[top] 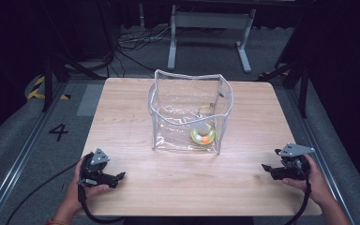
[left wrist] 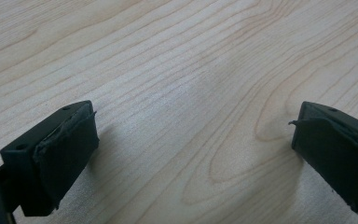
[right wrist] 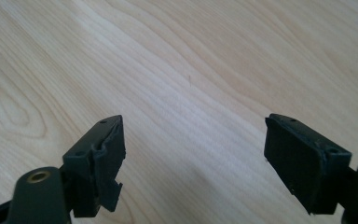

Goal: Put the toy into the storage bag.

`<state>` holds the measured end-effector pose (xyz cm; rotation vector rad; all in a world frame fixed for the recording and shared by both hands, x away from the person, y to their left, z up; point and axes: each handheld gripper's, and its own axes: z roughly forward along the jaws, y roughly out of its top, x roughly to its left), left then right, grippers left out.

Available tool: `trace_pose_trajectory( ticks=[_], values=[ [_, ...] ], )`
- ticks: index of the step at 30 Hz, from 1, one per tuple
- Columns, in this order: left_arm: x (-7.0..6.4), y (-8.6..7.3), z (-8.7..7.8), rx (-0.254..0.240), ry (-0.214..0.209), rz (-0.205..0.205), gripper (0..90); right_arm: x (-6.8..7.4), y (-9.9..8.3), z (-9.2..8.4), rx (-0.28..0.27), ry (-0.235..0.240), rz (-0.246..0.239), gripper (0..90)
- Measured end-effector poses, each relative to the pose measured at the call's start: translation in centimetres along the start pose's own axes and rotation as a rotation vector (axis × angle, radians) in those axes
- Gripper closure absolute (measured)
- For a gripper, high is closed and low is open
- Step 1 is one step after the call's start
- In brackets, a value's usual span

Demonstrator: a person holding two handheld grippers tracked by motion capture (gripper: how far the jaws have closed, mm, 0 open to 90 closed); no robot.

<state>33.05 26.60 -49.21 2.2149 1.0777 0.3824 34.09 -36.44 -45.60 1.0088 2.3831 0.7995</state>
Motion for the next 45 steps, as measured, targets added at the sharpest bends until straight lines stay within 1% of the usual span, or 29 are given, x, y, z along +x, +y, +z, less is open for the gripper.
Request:
trace_pose_trajectory(
  ticks=[3, 5, 6, 7, 9, 11, 13, 14, 16, 18, 25, 26, 29, 33, 37, 40, 45],
  values=[
    [0.0, 0.0, 0.0, 0.000, 0.000, 0.000, 0.6, -0.2, -1.1, -0.3, -0.008, -0.001, 0.024, 20.1],
    [0.0, 0.0, 0.0, 0.000, 0.000, -0.003, 0.6, -0.3, -1.9, -0.4, -0.013, -0.011, 0.039, 19.6],
    [0.0, 0.0, 0.0, 0.000, 0.000, 0.000, 0.6, -0.4, -2.7, -0.5, -0.025, -0.009, 0.068, 19.6],
    [0.0, 0.0, 0.0, 0.000, 0.001, 0.000, 0.6, -0.4, -2.7, -0.5, -0.025, -0.009, 0.068, 19.6],
    [0.0, 0.0, 0.0, -0.001, 0.002, 0.001, 0.6, -0.5, -3.6, -0.5, -0.036, 0.006, 0.104, 19.3],
    [0.0, 0.0, 0.0, -0.001, 0.000, -0.003, 0.6, -0.5, -4.2, -0.4, -0.035, -0.005, 0.130, 19.3],
    [0.0, 0.0, 0.0, -0.003, 0.003, -0.001, 0.6, -0.6, -5.0, -0.3, -0.039, -0.002, 0.158, 19.2],
    [0.0, 0.0, 0.0, -0.001, 0.001, -0.005, 0.6, -0.6, -5.5, -0.2, -0.047, -0.008, 0.180, 18.1],
    [0.0, -0.1, 0.0, 0.001, 0.001, -0.007, 0.6, -0.7, -6.2, -0.1, -0.071, -0.005, 0.231, 15.5],
    [0.0, 0.0, 0.0, -0.001, 0.002, -0.005, 0.6, -0.7, -6.5, -0.2, -0.081, -0.005, 0.255, 15.4],
    [0.0, -0.1, 0.0, -0.003, 0.008, -0.005, 0.7, -0.7, -6.5, -0.1, -0.076, -0.015, 0.267, 13.4],
    [-0.1, -0.1, -0.1, 0.001, 0.004, -0.012, 0.7, -0.7, -6.5, -0.1, -0.076, -0.019, 0.269, 13.4],
    [-0.1, -0.1, -0.1, 0.001, 0.005, -0.013, 0.7, -0.5, -6.5, -0.2, -0.073, -0.032, 0.284, 13.4],
    [-0.2, -0.2, -0.2, 0.001, 0.020, -0.018, 1.0, -0.4, -6.5, -0.2, -0.072, -0.047, 0.295, 13.3],
    [-0.2, -0.2, -0.3, 0.001, 0.020, -0.020, 1.5, -0.4, -6.5, -0.2, -0.071, -0.047, 0.298, 13.0],
    [-0.1, -0.2, -0.2, 0.003, 0.012, -0.017, 1.0, -0.4, -6.5, -0.2, -0.070, -0.048, 0.300, 13.0],
    [0.0, -0.2, -0.1, -0.002, 0.016, -0.015, 0.6, -0.4, -6.5, -0.2, -0.070, -0.050, 0.301, 12.9]
  ],
)
